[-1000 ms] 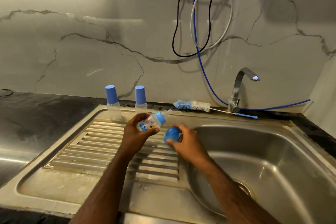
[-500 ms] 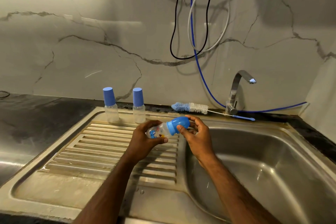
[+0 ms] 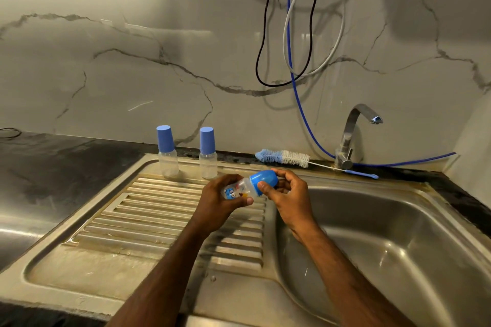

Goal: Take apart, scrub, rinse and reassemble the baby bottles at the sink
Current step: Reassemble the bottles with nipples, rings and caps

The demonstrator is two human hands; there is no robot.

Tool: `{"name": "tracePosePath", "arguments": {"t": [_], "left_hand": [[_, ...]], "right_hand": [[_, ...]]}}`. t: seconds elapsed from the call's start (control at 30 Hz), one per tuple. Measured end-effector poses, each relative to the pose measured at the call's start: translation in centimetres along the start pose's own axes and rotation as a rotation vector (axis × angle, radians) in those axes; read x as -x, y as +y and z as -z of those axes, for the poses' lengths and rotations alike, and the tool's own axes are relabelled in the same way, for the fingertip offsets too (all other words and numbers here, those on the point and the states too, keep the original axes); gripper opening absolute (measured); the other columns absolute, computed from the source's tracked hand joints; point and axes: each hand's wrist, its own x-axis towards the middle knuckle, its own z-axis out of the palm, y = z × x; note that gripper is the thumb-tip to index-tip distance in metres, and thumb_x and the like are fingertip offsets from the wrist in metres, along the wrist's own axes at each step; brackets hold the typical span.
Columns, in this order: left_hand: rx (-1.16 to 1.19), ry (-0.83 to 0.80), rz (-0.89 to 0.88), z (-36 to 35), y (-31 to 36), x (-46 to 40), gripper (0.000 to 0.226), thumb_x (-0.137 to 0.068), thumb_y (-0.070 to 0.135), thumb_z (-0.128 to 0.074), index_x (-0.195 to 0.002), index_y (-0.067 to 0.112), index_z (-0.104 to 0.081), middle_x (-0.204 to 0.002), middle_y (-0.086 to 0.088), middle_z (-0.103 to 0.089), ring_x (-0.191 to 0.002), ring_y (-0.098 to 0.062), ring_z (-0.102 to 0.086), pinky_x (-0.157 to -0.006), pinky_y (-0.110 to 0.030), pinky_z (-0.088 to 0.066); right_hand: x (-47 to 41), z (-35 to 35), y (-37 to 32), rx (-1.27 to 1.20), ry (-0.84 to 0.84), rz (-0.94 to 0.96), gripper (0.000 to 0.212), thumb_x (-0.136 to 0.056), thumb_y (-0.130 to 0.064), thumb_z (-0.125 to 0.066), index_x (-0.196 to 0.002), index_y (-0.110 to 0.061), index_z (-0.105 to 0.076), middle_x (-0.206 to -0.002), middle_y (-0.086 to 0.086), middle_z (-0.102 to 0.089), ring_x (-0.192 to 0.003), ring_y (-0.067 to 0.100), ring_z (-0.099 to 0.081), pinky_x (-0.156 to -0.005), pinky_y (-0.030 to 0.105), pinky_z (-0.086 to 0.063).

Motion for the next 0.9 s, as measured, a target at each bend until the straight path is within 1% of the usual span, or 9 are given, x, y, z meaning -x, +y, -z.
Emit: {"name": "tracePosePath", "arguments": {"t": [0.23, 0.37, 0.43, 0.5, 0.57, 0.67, 0.77, 0.83, 0.9], "left_hand": [[0.077, 0.02, -0.003, -0.2, 0.1, 0.3, 0.053, -0.071, 0.031, -0.091, -0.118, 0.022, -0.068, -0.105, 0.0, -0.071, -0.094, -0.017, -0.07, -0.082, -0.038, -0.061], [0.168, 0.031, -0.02, -0.5, 0.3, 0.4, 0.052, -0.07, 0.027, -0.092, -0.116, 0.019, -0.069, -0.108, -0.006, -0.072, -0.099, -0.025, -0.071, -0.086, -0.047, -0.06], [0.193, 0.016, -0.033, -0.7, 0.5, 0.4, 0.054, -0.07, 0.021, -0.092, -0.118, 0.017, -0.068, -0.11, -0.007, -0.072, -0.101, -0.026, -0.071, -0.087, -0.048, -0.06], [0.211, -0.016, -0.038, -0.7, 0.2, 0.4, 0.058, -0.069, 0.018, -0.092, -0.121, 0.016, -0.067, -0.112, -0.007, -0.072, -0.103, -0.026, -0.071, -0.088, -0.048, -0.06], [0.197, -0.035, -0.025, -0.4, -0.1, 0.2, 0.062, -0.07, 0.023, -0.092, -0.125, 0.019, -0.065, -0.116, -0.003, -0.071, -0.107, -0.022, -0.07, -0.09, -0.044, -0.06], [0.102, 0.038, 0.082, 0.5, -0.6, -0.6, 0.073, -0.067, 0.042, -0.09, -0.132, 0.027, -0.06, -0.122, 0.009, -0.066, -0.112, -0.008, -0.064, -0.089, -0.029, -0.057], [-0.077, 0.088, 0.134, 1.8, -1.7, -2.4, 0.054, -0.077, 0.034, -0.087, -0.124, 0.025, -0.063, -0.109, 0.008, -0.068, -0.102, -0.009, -0.066, -0.082, -0.025, -0.055], [-0.212, 0.035, 0.158, 2.4, -2.1, -3.8, 0.041, -0.082, 0.029, -0.084, -0.117, 0.023, -0.065, -0.099, 0.004, -0.07, -0.093, -0.013, -0.068, -0.079, -0.025, -0.056], [-0.324, -0.025, 0.181, 2.8, -2.2, -5.0, 0.034, -0.084, 0.026, -0.082, -0.115, 0.02, -0.066, -0.095, 0.003, -0.07, -0.088, -0.01, -0.067, -0.079, -0.024, -0.055]], "right_hand": [[0.6, -0.7, -0.3, -0.033, 0.027, 0.045, 0.048, -0.079, -0.023, -0.084, -0.12, -0.032, -0.06, -0.109, 0.0, -0.071, -0.093, 0.012, -0.071, -0.077, 0.025, -0.06], [1.5, -1.7, 0.0, -0.07, -0.06, 0.075, 0.079, -0.079, -0.009, -0.083, -0.138, -0.046, -0.046, -0.126, -0.005, -0.062, -0.099, 0.017, -0.07, -0.083, 0.033, -0.061], [1.5, -2.0, 0.0, -0.088, -0.062, 0.093, 0.086, -0.081, -0.007, -0.081, -0.143, -0.05, -0.039, -0.137, -0.007, -0.054, -0.108, 0.017, -0.067, -0.087, 0.036, -0.06], [1.3, -1.9, 0.3, -0.084, -0.061, 0.082, 0.089, -0.081, -0.009, -0.082, -0.145, -0.049, -0.036, -0.145, -0.007, -0.049, -0.114, 0.019, -0.065, -0.089, 0.041, -0.06], [1.0, -1.8, 0.2, -0.061, -0.049, 0.022, 0.092, -0.077, -0.016, -0.085, -0.148, -0.043, -0.034, -0.142, -0.005, -0.051, -0.112, 0.019, -0.065, -0.09, 0.044, -0.06], [-1.0, -1.6, -0.4, 0.073, -0.019, -0.042, 0.075, -0.075, -0.021, -0.087, -0.138, -0.027, -0.047, -0.129, -0.004, -0.059, -0.103, 0.011, -0.063, -0.09, 0.034, -0.054], [-4.1, -1.8, -1.1, 0.213, -0.031, -0.023, 0.067, -0.076, -0.019, -0.086, -0.134, -0.023, -0.051, -0.128, -0.001, -0.061, -0.102, 0.013, -0.063, -0.091, 0.034, -0.055], [-5.8, -2.2, -1.2, 0.298, -0.067, -0.01, 0.065, -0.077, -0.016, -0.085, -0.132, -0.022, -0.052, -0.126, 0.0, -0.061, -0.101, 0.012, -0.061, -0.091, 0.031, -0.052], [-7.0, -2.8, -0.9, 0.367, -0.1, -0.015, 0.065, -0.076, -0.013, -0.086, -0.131, -0.022, -0.051, -0.125, 0.0, -0.061, -0.104, 0.012, -0.059, -0.092, 0.031, -0.05]]}}
